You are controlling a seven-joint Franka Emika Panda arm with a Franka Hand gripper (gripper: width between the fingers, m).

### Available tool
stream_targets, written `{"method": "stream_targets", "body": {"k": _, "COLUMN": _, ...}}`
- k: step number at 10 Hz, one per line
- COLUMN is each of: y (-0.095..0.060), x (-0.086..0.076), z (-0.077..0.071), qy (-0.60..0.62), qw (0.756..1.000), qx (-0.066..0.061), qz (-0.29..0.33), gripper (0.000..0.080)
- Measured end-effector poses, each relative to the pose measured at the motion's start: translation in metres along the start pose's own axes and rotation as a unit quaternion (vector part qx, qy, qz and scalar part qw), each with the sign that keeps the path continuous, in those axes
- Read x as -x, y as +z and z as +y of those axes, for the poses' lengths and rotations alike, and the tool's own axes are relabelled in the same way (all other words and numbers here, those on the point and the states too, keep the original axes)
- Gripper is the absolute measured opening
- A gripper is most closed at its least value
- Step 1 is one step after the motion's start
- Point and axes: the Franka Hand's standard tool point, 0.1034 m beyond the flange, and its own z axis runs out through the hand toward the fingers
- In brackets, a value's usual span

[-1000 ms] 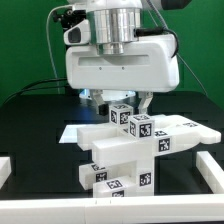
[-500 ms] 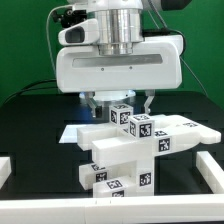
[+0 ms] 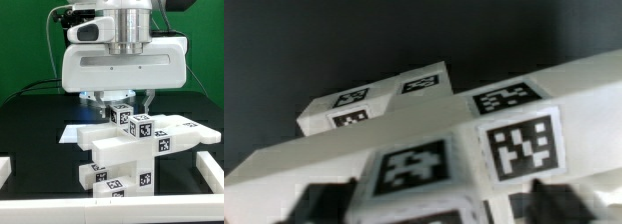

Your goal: Assemble chair

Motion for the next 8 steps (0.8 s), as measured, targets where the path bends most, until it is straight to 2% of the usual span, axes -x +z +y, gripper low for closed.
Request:
{"method": "stream_targets", "body": {"k": 1, "y": -0.0001, "x": -0.0001, "z": -0.0003, "qy": 0.036, "qw": 0.999, "qx": -0.001, "qz": 0.000, "gripper": 0.0385}}
{"method": "stream_targets", "body": {"k": 2, "y": 0.0000, "x": -0.0001, "z": -0.0004, "qy": 0.079, "qw": 0.997, "qx": -0.001, "qz": 0.000, "gripper": 0.0282}}
{"method": "stream_targets", "body": {"k": 6, "y": 0.0001, "x": 0.0000, "z": -0.0004, "qy": 0.199, "qw": 0.980, "qx": -0.001, "qz": 0.000, "gripper": 0.0282}}
{"method": "stream_targets", "body": {"k": 8, "y": 0.0003, "x": 0.0000, "z": 0.0035, "qy": 0.304, "qw": 0.953, "qx": -0.004, "qz": 0.001, "gripper": 0.0282}}
